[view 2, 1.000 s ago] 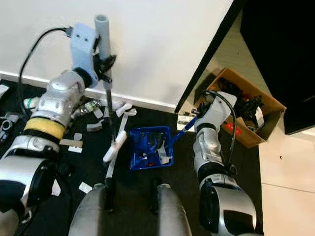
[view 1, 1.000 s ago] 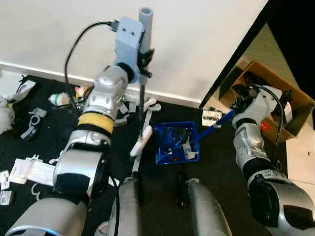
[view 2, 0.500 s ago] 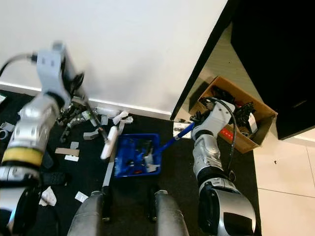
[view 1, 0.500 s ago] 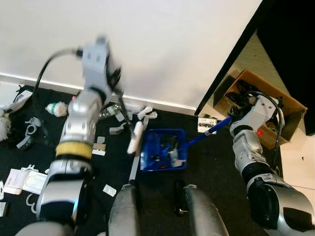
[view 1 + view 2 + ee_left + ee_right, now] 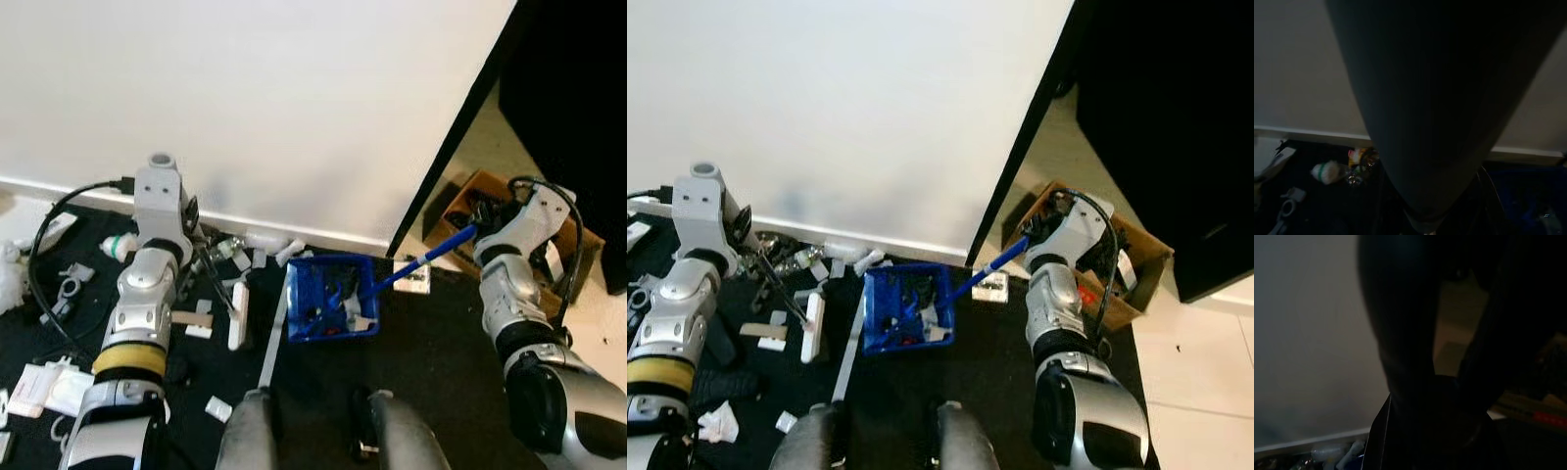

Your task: Sweep floor

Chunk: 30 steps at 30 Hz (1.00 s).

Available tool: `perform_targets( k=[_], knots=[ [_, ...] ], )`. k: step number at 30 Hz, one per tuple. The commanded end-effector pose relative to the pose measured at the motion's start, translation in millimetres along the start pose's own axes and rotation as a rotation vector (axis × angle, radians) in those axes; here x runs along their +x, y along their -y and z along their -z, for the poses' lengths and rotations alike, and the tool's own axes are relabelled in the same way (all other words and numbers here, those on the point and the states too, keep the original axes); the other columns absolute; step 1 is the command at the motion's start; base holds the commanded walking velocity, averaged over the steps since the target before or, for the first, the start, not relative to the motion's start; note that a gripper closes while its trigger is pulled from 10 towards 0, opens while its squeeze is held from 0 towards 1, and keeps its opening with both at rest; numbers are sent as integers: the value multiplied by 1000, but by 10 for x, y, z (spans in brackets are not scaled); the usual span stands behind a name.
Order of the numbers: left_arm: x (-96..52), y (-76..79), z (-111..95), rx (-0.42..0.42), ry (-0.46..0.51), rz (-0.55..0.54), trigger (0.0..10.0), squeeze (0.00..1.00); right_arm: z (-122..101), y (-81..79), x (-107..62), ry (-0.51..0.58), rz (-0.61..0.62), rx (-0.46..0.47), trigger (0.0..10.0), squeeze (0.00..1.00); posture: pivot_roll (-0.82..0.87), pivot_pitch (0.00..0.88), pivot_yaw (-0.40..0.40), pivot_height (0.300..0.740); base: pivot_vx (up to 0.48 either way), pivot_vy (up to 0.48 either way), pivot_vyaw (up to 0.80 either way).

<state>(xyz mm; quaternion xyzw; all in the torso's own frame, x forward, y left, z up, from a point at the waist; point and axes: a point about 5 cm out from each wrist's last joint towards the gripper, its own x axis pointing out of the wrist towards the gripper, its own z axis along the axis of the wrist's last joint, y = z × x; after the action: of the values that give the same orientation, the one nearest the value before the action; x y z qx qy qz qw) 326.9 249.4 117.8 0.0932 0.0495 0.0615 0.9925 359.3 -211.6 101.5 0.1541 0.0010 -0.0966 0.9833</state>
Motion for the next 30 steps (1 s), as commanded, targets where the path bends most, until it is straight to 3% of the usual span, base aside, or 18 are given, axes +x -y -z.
perform_targets(
  k=[1, 2, 3, 5, 9, 17, 30],
  knots=[
    [-44, 25, 114, 36, -40, -10, 10000, 0, -153, -1, 43, 72, -7, 18, 10000, 0, 49, 32, -43, 740, 0, 0, 0],
    [-57, 120, 115, -21, -34, 43, 10000, 0, -156, -7, 43, 76, -7, 22, 10000, 0, 56, 26, -48, 740, 0, 0, 0],
    [-57, 120, 115, -21, -34, 43, 10000, 0, -156, -7, 43, 76, -7, 22, 10000, 0, 56, 26, -48, 740, 0, 0, 0],
    [-85, 311, 113, -74, -21, 113, 10000, 0, -137, -25, 26, 82, -19, 18, 10000, 0, 56, 28, -41, 740, 0, 0, 0],
    [-111, 487, 176, -127, -32, 141, 10000, 0, -21, -53, -29, 49, -46, -7, 10000, 0, 44, 40, -30, 740, 0, 0, 0],
    [-128, 625, 241, -177, -52, 138, 10000, 0, 72, -64, -84, 28, -73, -52, 10000, 0, 31, 44, -25, 740, 0, 0, 0],
    [-129, 714, 265, -168, -57, 137, 10000, 0, 97, -45, -112, 21, -83, -86, 10000, 0, 21, 50, -27, 740, 0, -477, 0]
  ],
)
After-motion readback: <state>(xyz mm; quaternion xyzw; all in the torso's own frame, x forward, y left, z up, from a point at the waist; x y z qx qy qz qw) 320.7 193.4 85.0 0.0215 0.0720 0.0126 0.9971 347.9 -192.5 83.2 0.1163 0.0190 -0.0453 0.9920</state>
